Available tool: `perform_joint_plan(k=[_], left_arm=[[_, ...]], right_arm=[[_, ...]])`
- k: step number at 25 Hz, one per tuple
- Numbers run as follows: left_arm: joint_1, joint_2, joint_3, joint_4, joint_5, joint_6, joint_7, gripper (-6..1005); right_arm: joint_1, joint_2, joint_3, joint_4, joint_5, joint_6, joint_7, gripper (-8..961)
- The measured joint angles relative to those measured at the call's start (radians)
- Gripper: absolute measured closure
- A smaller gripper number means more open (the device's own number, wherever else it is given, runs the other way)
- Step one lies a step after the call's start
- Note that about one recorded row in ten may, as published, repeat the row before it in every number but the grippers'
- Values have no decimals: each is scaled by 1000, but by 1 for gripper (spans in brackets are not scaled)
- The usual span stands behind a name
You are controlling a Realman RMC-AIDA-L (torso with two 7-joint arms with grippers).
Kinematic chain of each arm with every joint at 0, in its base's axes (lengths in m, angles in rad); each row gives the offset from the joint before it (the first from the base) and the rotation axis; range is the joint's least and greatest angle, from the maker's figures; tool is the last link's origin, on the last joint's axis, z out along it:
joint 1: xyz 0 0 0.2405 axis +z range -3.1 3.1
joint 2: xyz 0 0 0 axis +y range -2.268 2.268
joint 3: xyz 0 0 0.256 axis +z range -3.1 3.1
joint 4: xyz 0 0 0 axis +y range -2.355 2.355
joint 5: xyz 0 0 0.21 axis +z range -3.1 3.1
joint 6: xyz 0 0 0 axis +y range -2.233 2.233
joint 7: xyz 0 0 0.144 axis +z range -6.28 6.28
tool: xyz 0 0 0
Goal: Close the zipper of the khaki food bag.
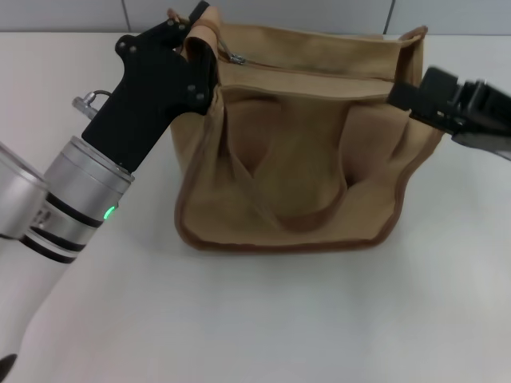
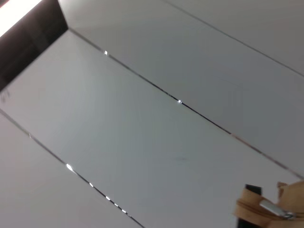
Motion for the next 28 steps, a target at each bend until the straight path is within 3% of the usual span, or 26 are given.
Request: perform_joint_plan(k=[2,6,7,10,13,17,24,26,27,28], left_arm=[[1,18,-65,-1,108,-11,-117,972],[7,27,-150,-3,216,-11,-226,970],[8,33,-208,-3,287,-14,-297,970],[7,39,-259,-4,351,-20,-368,969],[6,46,-282,-16,370,-24,-406,968],[13,64,-278,-58,370,-33,-408,967],[42,92,-276,-170,370,-126,-408,965],[48,102,-277,-208,371,-147,-404,965],[49,107,-277,-222,371,-156,-404,964],[49,113,-274,-243,372,-166,-404,964]], right_arm=[[25,-2,0,0,11,-11,157,194],[48,-9,2,0,12,-17,314,194],[56,-10,6,0,13,-16,367,194],[61,-9,10,1,20,-6,395,194],[56,-5,12,25,58,0,408,194],[51,-20,12,71,120,-11,411,193],[23,-15,5,-60,130,-91,29,193],[12,-6,3,-59,130,-123,-123,193],[-6,10,2,-61,130,-140,-268,193],[-6,10,2,-61,130,-140,-268,193]])
